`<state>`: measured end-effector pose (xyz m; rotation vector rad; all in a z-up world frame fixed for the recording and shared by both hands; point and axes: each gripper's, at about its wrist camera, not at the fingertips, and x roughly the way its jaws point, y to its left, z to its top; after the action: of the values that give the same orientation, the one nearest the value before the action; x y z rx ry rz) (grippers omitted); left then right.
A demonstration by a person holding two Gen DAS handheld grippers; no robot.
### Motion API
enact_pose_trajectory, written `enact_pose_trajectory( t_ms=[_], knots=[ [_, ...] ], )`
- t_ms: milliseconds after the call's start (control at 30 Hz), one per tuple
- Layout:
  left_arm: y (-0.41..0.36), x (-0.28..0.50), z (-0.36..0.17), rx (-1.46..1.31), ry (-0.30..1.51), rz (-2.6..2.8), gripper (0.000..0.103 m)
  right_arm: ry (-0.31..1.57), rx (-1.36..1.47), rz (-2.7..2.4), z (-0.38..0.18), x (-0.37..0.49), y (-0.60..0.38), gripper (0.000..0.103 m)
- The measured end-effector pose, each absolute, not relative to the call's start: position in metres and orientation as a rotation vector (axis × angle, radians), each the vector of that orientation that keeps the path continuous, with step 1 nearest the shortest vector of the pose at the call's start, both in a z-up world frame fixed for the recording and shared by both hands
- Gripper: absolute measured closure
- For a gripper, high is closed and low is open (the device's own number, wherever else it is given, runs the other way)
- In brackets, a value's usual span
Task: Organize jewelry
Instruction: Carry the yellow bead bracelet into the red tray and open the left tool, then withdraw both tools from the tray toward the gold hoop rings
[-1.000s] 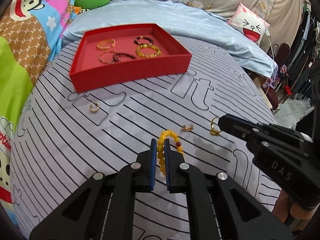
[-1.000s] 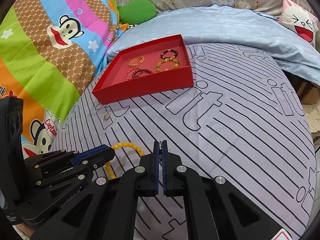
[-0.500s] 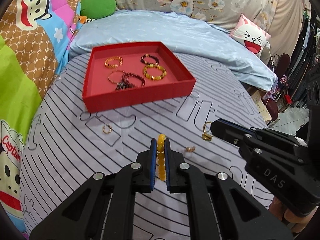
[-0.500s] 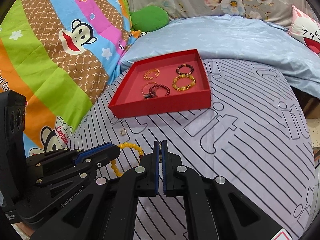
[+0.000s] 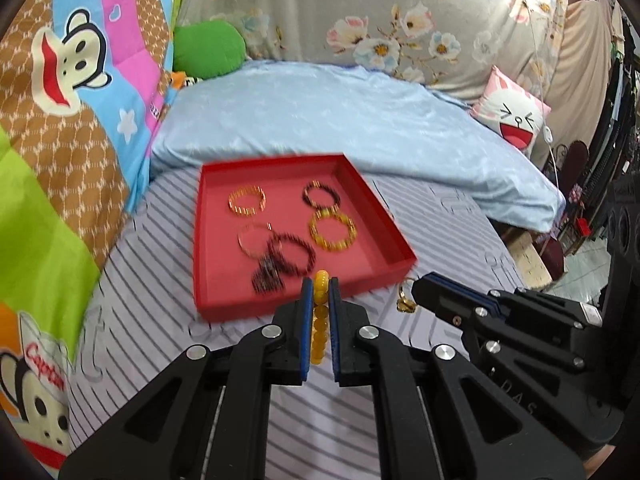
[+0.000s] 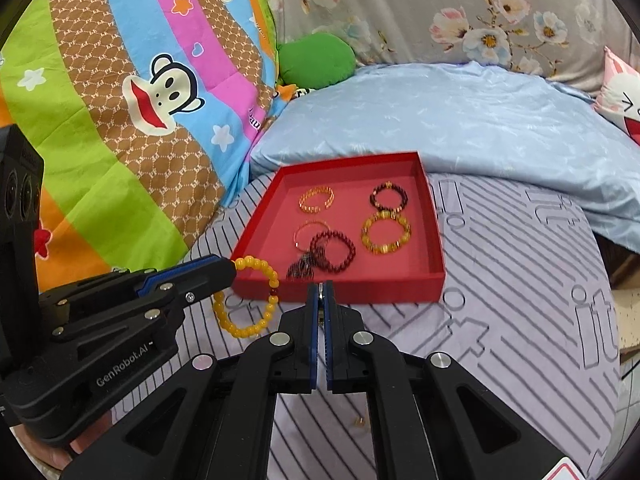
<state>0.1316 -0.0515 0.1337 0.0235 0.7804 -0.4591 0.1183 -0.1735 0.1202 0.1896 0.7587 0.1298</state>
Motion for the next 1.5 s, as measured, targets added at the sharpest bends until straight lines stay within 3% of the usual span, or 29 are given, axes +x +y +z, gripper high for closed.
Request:
enact_pose_trajectory(
  t_ms=[300,633,1067,1133,1200,1267,1333,1500],
  knots=[
    [-0.062,0.197,0.138,0.024,0.749,-0.433,0.096,0.743,0.178,0.115,0.125,0.191,-0.179,0.100],
    [-0.071,0.266,0.103,0.019,0.809,-0.391,0.096,0.794,0.178,0.075,0.097,0.257,-0.189,0.100],
    [-0.075,0.305,0.077,0.014,0.862,-0.356,0.096,0.849,0.176,0.063,0.070,0.288,-0.187,0.100],
    [-0.076,0.305,0.078,0.016,0.852,-0.345,0.096,0.844,0.174,0.058,0.071,0.287,-0.187,0.096],
    [-0.076,0.305,0.078,0.016,0.850,-0.341,0.092,0.842,0.170,0.057,0.072,0.287,-0.187,0.094],
    [-0.075,0.304,0.079,0.017,0.846,-0.335,0.077,0.837,0.169,0.055,0.075,0.286,-0.187,0.090],
    [-0.074,0.302,0.083,0.025,0.831,-0.318,0.072,0.824,0.163,0.049,0.080,0.283,-0.187,0.087],
    [-0.069,0.296,0.092,0.013,0.824,-0.317,0.070,0.800,0.157,0.053,0.092,0.272,-0.185,0.083]
  ],
)
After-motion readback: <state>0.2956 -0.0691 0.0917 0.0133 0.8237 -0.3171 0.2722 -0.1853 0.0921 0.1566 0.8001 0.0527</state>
